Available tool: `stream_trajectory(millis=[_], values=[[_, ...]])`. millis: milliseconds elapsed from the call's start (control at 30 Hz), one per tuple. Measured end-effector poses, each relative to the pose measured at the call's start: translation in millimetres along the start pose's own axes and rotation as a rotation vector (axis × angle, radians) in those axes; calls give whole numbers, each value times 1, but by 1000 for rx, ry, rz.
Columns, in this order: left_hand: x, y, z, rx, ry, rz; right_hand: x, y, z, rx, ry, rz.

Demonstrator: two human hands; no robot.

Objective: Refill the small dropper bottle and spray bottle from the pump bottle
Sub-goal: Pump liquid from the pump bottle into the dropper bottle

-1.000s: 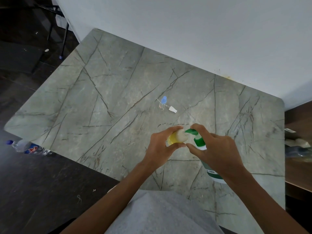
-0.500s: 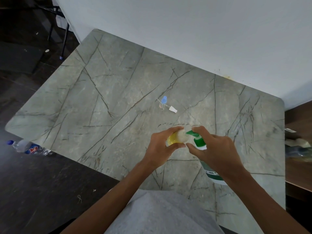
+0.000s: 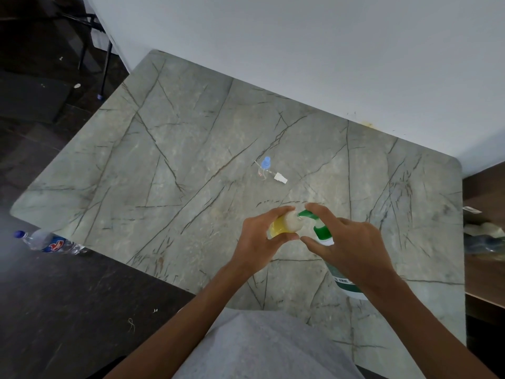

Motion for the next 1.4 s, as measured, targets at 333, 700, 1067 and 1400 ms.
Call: stream_trajectory(millis=[333, 700, 1067, 1400], values=[[4, -5, 1, 9, 27, -21, 1, -2, -2, -15, -73, 69], [1, -3, 4, -1, 8, -13, 0, -4, 2, 26, 30, -20], [2, -4, 4, 5, 16, -9, 0, -3, 4, -22, -24, 55], [3, 0, 4, 13, 1, -26, -3, -2, 4, -16, 27, -84]])
Point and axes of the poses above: each hand's wrist, its own z-axis towards the middle knuckle, its own x-axis out of the palm, y = z × x, the point moved 3 cm from there along z, towards the middle knuckle, and after that the axes turned 15 degrees about y, right-handed, at the moved point
